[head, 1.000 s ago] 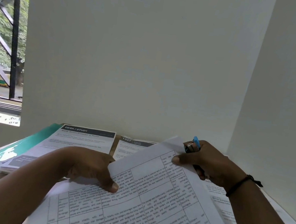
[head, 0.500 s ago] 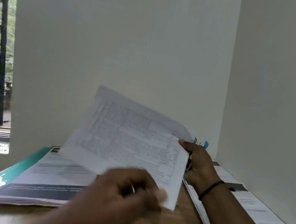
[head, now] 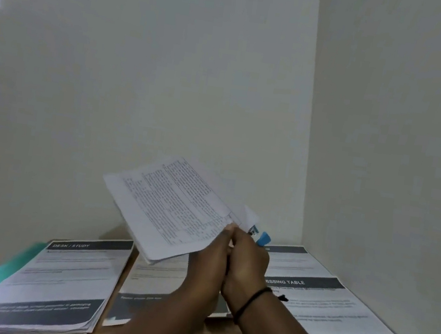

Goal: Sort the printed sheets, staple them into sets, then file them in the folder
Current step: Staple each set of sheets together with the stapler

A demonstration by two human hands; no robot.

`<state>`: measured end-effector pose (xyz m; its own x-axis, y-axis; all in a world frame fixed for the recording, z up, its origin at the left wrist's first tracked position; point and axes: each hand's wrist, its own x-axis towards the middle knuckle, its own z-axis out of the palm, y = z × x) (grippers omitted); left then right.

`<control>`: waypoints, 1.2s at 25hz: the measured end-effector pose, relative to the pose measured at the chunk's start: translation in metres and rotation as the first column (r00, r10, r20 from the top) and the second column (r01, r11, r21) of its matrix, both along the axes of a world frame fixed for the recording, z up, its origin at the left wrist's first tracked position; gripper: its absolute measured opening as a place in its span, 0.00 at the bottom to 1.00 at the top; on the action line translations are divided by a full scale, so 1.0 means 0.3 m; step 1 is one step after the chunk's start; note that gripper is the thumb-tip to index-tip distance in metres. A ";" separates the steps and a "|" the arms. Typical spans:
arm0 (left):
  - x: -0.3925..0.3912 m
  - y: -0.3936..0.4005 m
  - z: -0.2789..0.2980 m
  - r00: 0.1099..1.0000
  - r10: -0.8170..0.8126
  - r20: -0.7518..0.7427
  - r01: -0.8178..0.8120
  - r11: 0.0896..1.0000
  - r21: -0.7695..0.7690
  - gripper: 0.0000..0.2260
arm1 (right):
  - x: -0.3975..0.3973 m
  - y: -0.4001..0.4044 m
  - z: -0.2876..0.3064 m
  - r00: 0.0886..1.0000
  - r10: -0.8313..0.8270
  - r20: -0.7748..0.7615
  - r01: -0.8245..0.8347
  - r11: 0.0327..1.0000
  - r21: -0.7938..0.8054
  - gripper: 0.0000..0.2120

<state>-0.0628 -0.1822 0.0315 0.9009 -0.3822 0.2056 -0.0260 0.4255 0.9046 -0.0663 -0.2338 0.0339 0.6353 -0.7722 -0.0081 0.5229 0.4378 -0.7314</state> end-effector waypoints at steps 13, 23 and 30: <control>0.295 0.295 -0.066 0.996 -0.087 -0.034 0.090 0.990 0.105 0.26 | 0.010 -0.069 -0.023 0.924 0.175 -0.340 -0.336 0.796 -0.503 0.11; 0.223 0.277 -0.070 0.974 -0.226 0.029 0.222 0.970 0.102 0.13 | 0.034 -0.038 -0.055 0.938 -0.027 -0.347 -0.202 0.769 -0.607 0.06; 0.245 0.294 -0.067 0.961 -0.275 0.023 0.268 0.948 0.170 0.18 | 0.033 -0.022 -0.062 0.946 -0.061 -0.317 -0.189 0.692 -0.696 0.06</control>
<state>0.0108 -0.0941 0.0113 0.7495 -0.6429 0.1580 0.0273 0.2685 0.9629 -0.0562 -0.2405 0.0153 0.7451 -0.5790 0.3310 0.2204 -0.2546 -0.9416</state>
